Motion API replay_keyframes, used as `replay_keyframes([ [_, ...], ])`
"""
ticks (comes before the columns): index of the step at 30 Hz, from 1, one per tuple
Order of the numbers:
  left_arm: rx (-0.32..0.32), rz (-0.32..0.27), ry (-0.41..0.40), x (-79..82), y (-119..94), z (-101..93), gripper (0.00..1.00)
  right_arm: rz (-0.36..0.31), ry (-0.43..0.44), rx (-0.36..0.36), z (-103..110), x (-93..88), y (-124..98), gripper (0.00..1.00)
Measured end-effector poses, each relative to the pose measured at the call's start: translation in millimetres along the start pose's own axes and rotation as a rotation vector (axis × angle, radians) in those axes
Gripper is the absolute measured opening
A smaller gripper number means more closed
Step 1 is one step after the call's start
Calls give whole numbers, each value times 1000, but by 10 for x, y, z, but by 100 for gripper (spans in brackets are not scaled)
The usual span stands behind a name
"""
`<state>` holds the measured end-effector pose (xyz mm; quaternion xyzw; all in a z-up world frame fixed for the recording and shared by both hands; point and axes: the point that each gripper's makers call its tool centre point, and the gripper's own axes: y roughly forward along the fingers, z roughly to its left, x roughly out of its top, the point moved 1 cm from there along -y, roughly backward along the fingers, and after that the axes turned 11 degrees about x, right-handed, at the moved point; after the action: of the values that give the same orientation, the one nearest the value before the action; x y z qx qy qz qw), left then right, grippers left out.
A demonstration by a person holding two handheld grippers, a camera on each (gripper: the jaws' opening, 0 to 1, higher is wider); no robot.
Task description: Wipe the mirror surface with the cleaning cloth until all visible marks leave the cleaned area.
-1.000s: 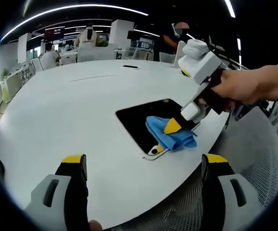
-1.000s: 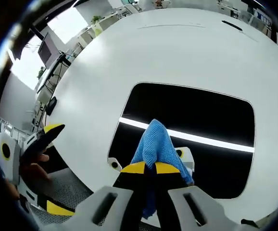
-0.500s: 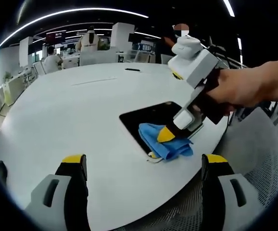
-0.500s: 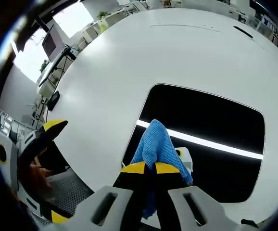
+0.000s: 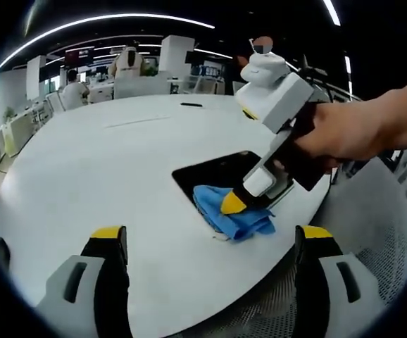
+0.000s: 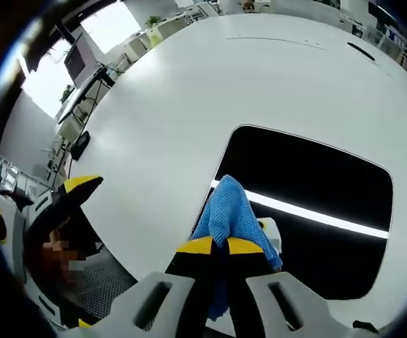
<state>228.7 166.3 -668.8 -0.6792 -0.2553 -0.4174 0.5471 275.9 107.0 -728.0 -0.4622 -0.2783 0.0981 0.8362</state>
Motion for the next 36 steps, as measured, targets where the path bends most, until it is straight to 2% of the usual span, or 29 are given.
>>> replay_keyframes([
  [2, 3, -11, -1, 17, 1, 2, 98, 1, -22, -3, 23, 9, 17, 0],
  [18, -23, 2, -12, 5, -10, -47, 99, 2, -28, 2, 38, 37, 30, 0],
  [20, -22, 6, -4, -2, -12, -51, 99, -4, -83, -10, 19, 71, 30, 0],
  [23, 0, 18, 64, -23, -13, -40, 99, -4, -74, -18, 14, 80, 36, 0],
  [36, -14, 22, 20, -28, -17, -31, 99, 0, -65, -14, -161, 360, 81, 0],
])
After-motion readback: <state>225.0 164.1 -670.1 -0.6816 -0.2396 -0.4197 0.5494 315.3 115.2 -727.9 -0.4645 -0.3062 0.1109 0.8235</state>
